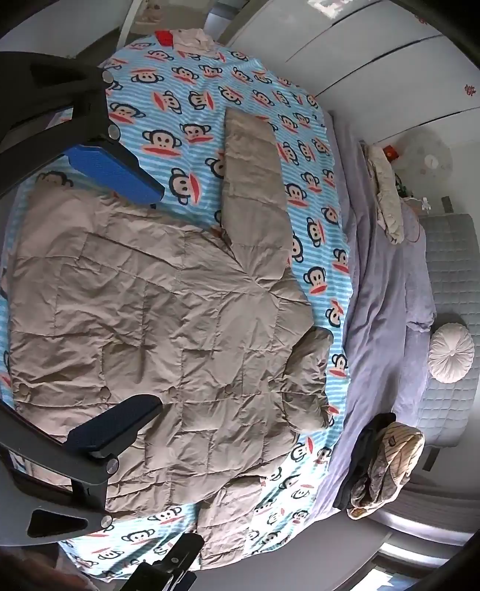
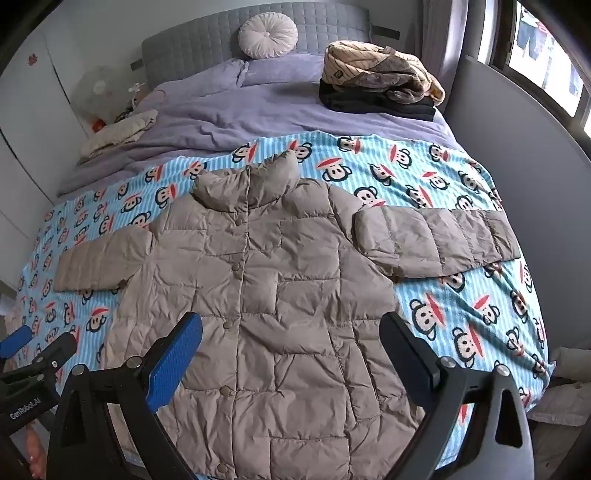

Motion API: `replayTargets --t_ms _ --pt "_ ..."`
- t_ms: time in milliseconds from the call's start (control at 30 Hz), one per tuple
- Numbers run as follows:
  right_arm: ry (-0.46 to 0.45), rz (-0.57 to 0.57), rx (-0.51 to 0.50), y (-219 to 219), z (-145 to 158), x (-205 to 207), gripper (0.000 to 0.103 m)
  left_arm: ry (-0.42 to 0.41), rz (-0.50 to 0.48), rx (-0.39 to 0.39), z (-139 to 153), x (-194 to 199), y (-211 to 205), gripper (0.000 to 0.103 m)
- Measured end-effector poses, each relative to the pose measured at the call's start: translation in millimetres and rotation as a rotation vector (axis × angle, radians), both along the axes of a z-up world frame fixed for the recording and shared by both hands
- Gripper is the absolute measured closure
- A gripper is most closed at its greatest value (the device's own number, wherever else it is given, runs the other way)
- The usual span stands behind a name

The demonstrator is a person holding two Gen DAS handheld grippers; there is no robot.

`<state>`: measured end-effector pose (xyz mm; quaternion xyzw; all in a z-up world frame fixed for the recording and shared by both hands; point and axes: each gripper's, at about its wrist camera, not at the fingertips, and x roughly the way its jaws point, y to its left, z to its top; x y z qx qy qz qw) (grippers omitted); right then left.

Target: Fold large clothes

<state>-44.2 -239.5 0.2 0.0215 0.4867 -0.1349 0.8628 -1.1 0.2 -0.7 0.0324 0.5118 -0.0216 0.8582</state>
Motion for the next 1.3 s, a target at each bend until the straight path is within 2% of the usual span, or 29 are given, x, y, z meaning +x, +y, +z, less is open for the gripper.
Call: replayTargets --t_ms 1300 --pt "0.000 0.003 0.026 6.1 -4.0 6.1 0.005 0.012 -0.003 0.007 -0.6 0.2 1.0 0.000"
